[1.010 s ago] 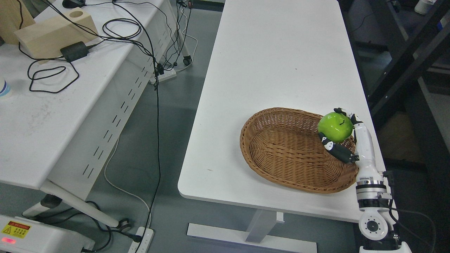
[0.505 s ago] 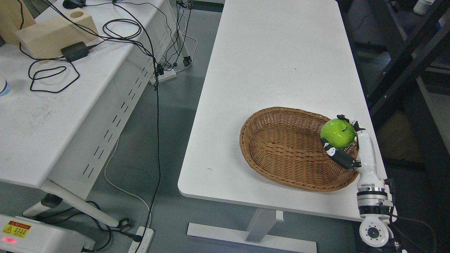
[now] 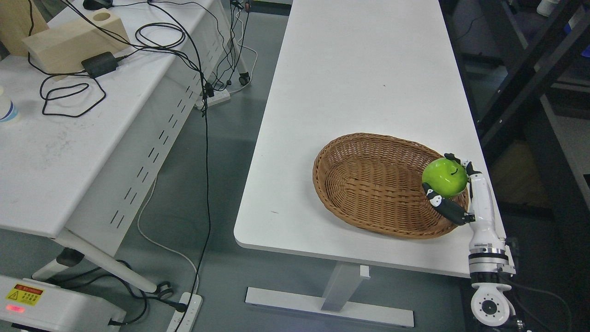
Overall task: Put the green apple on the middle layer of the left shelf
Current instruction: 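Lift the green apple out of the basket with the right hand, then turn and drive toward the black fruit shelf holding the apple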
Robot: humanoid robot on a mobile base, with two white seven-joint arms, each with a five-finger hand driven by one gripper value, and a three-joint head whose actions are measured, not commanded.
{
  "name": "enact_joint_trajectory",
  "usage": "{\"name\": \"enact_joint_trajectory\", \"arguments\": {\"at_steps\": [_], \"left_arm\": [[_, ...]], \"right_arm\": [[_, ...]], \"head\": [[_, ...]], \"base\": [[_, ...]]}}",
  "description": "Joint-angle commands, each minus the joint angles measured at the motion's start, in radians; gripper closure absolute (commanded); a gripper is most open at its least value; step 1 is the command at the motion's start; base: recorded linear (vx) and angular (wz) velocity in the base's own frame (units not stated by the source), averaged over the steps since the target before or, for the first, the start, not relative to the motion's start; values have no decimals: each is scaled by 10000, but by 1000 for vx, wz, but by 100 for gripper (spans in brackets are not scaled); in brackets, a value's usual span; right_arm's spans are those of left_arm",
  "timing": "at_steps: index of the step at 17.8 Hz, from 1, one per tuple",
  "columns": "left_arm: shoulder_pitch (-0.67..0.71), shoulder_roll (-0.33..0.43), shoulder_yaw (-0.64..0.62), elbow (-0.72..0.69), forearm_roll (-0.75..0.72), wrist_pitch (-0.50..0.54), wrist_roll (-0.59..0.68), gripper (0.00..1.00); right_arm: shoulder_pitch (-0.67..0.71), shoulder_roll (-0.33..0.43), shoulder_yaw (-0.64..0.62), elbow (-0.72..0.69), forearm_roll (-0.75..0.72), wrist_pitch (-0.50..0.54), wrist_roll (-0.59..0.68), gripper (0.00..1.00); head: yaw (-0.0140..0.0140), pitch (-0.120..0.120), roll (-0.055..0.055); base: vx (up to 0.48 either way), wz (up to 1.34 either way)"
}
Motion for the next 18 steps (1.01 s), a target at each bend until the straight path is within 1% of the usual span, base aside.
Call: {"name": "enact_joint_trajectory", "arguments": {"at_steps": [1,7,9,13,16,18], "left_arm": [[0,175,0,0,0,-3,9,0],[0,175,0,0,0,-3,8,0],[0,175,0,0,0,-3,9,0],[0,175,0,0,0,-3,8,0],[0,175,0,0,0,-3,9,0],[0,175,0,0,0,-3,9,0]], "right_arm": [[29,200,-95,-24,-81,9,-45,100],[29,323,-264,-39,-878,-159,-106,100],[59,369,-432,-85,-910,-709,-320,100],[411,813,-494,-85,-894,-2121,-766,100],[764,1074,-402,-100,-910,-2659,-751,100],[857,1085,-417,-100,-894,-2569,-751,100]], "head": [[0,0,0],[0,0,0],[0,0,0],[0,0,0],[0,0,0],[0,0,0]], "base": [[-92,-3],[-116,-56],[-158,-80],[-169,-43],[-190,-55],[-195,-49]]}}
